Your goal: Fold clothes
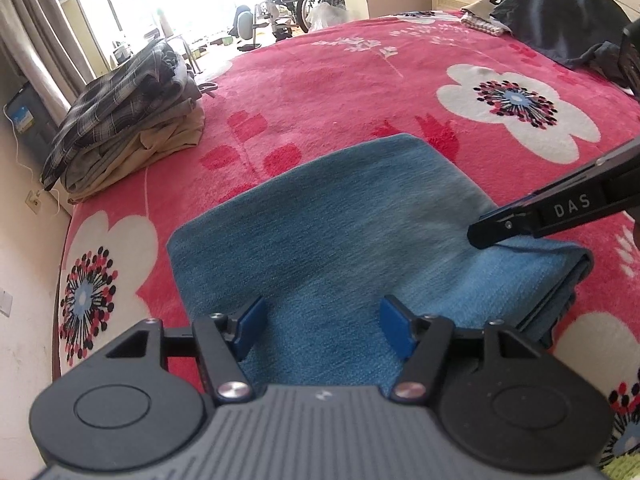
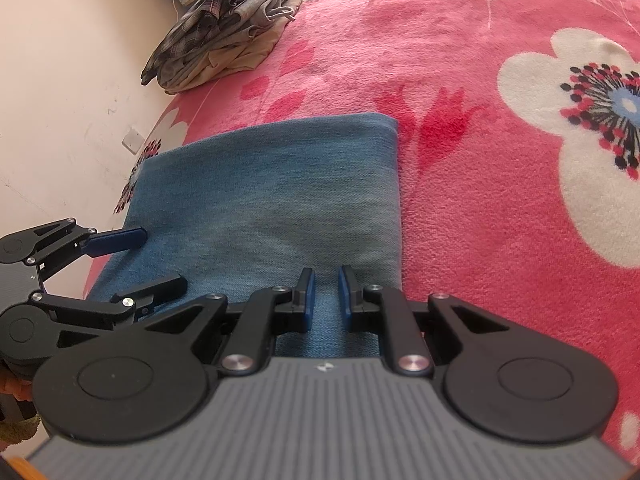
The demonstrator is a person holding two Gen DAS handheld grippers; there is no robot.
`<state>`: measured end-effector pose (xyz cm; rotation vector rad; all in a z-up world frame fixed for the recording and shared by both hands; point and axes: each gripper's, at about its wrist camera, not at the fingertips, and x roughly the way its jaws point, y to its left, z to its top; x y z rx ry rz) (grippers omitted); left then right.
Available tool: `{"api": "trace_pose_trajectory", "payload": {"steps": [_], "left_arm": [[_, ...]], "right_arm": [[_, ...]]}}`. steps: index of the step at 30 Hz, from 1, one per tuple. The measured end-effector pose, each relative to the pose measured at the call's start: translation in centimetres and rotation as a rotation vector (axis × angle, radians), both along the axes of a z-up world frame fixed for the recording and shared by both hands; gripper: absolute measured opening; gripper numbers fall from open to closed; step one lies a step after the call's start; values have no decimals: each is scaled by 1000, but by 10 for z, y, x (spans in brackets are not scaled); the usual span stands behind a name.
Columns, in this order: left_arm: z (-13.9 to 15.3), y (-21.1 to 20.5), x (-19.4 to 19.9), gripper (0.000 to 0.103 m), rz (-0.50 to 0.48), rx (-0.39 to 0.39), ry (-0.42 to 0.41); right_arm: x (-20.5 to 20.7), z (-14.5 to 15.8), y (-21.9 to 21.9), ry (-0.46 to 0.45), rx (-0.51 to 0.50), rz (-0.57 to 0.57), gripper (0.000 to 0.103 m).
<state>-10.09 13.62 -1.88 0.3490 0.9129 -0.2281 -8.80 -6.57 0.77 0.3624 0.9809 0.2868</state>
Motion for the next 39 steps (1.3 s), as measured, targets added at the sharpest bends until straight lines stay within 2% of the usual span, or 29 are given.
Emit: {"api": "trace_pose_trajectory", "payload": {"steps": [39], "left_arm": [[-1,-1,3,67,36,-1,15]], "right_arm": [[0,0,-1,-5,0,-2,12]]}}
